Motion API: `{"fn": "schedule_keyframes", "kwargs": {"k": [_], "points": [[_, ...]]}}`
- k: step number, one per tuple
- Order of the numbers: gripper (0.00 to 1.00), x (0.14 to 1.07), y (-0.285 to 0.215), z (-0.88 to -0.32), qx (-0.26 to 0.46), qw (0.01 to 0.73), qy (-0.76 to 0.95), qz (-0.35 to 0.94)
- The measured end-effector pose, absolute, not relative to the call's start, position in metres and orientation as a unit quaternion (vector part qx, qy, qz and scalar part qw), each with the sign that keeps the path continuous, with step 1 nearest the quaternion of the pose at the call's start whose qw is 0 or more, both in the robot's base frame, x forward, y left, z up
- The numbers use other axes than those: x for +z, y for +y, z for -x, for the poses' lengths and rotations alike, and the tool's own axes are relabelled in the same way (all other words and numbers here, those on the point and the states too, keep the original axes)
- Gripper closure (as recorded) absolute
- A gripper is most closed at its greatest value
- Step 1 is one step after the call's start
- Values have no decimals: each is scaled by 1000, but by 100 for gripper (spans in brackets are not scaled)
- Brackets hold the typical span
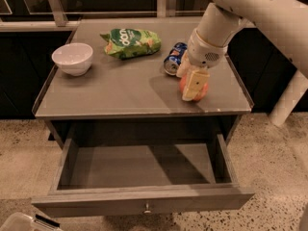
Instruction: Place apple into top drawer
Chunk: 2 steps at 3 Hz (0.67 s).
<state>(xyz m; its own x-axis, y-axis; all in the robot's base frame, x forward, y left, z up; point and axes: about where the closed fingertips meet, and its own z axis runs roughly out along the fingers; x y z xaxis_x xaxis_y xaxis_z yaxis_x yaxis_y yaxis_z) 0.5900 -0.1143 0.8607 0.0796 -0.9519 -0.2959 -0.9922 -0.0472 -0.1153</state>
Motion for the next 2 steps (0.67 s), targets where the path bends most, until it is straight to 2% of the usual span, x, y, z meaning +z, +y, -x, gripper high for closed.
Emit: {"fn": "schedule_keyframes", "kwargs": {"k": [2], "points": [[89,861,-114,-590,69,145,675,720]]}}
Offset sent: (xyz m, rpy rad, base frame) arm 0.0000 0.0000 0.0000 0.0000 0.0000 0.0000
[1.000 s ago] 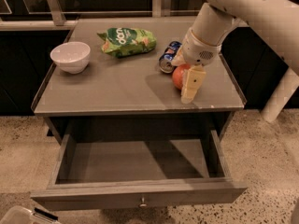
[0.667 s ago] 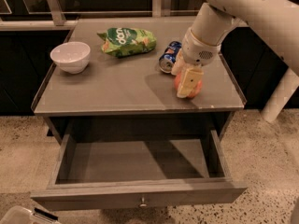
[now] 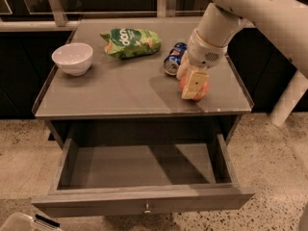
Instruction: Place apple into top drawer
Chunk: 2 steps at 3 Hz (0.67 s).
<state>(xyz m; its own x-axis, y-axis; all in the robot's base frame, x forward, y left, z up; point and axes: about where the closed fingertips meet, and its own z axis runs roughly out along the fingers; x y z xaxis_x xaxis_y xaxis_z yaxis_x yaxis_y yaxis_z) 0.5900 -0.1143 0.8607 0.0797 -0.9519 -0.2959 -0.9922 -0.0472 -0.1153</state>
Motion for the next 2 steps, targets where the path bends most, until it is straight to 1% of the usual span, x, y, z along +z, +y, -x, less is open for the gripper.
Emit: {"fn": "schedule_keyframes", "kwargs": {"k": [1,2], "points": [[100,861,-114,-590,69,145,675,720],[100,861,-112,-584,67,142,674,722]]}}
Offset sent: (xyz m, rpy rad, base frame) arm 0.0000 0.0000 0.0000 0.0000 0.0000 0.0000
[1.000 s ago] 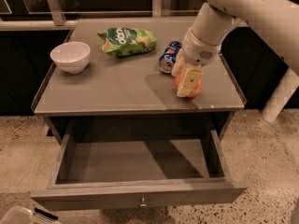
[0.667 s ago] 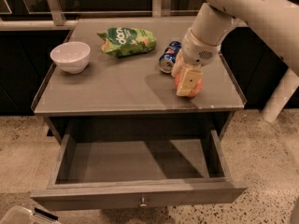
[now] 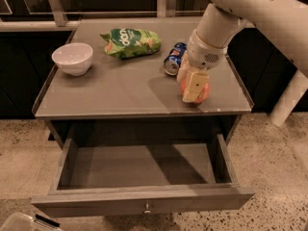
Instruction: Place apple into top drawer
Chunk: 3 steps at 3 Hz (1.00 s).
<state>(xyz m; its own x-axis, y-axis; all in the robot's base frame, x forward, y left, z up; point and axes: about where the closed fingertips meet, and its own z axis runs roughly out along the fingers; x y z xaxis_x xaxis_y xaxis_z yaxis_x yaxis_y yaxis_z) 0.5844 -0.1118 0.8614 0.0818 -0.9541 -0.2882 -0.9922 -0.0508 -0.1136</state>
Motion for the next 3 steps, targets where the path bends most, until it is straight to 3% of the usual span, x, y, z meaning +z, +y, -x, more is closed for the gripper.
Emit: {"fn": "schedule_keyframes", "kwargs": {"k": [1,3], "points": [[100,867,-111,-555,58,138,679,719],[100,871,-106,-439,35,150,706,691]]}}
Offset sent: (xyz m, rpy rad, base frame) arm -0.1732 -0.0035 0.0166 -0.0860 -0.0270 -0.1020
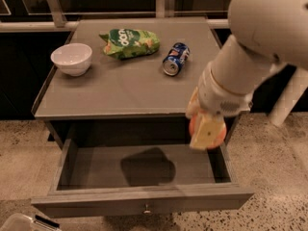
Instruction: Place apple into top drawer
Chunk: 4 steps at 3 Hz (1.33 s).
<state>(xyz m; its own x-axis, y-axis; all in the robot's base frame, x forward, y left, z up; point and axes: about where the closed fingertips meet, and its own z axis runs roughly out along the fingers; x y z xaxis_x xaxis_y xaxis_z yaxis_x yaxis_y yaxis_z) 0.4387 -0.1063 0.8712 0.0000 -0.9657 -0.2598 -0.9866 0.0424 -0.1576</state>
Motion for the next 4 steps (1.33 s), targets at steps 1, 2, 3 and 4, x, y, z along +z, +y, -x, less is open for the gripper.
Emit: {"fn": "schedule_keyframes", "kwargs": {"k": [1,2,3,4], "points": [[100,827,-98,-402,52,163,715,678],[100,748,-96,-394,78,154,723,669],[100,692,-88,-414,102,149,724,666],[100,692,-88,-414,102,149,724,666]]}}
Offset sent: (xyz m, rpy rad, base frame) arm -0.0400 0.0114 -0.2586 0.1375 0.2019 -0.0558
